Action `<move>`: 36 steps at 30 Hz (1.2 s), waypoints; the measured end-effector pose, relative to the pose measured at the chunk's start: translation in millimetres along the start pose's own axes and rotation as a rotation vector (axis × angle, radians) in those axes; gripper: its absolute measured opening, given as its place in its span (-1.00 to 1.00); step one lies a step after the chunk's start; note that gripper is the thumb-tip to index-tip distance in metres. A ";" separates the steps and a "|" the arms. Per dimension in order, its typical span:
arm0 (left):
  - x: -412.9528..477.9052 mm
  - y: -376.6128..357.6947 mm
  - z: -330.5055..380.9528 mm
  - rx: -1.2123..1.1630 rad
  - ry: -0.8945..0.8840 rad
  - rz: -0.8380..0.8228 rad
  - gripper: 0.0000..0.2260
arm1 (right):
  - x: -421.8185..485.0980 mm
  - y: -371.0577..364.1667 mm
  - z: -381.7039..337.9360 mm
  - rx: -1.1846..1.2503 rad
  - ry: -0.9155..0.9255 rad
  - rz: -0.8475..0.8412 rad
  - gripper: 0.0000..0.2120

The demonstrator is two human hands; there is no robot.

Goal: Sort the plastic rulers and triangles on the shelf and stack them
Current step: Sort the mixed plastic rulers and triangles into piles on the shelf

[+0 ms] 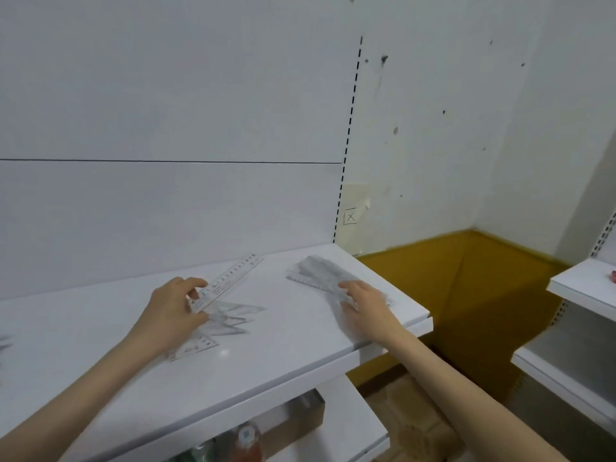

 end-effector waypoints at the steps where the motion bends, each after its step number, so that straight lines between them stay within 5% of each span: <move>1: -1.4 4.1 -3.8 -0.003 0.018 0.019 -0.59 | 9.1 -5.2 -1.1 -0.001 0.002 -0.011 -0.62; 6: -5.1 13.8 -14.0 0.011 0.068 0.056 -0.60 | 32.1 -23.8 1.0 -0.112 0.056 0.015 -0.72; 12: 1.5 0.4 1.2 -0.012 0.021 0.030 -0.60 | 28.5 -16.8 -1.6 -0.170 0.122 0.062 -0.41; 18: 8.2 -16.4 32.7 -0.053 -0.156 -0.087 -0.52 | 26.3 1.9 -50.7 -0.258 0.442 0.182 -0.34; 25: 9.7 -35.8 66.4 -0.091 -0.321 -0.220 -0.62 | -1.9 1.3 -71.6 -0.277 0.747 0.069 -0.69; 31: 29.0 -39.2 48.4 -0.020 -0.249 -0.197 -0.68 | -3.7 24.3 -7.7 -0.148 0.538 0.047 -0.72; 36: 31.3 -27.9 10.7 0.131 -0.082 -0.167 -0.76 | 25.9 30.0 44.2 -0.111 0.082 0.113 -0.68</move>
Point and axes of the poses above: each hand's wrist, its own x-axis towards the middle knuckle, its own y-axis out of the back of the hand, z = x × y, the point moved 6 cm from there along x, towards the middle knuckle, and after that the axes turned 11 degrees about -z, right-handed, at the moved point
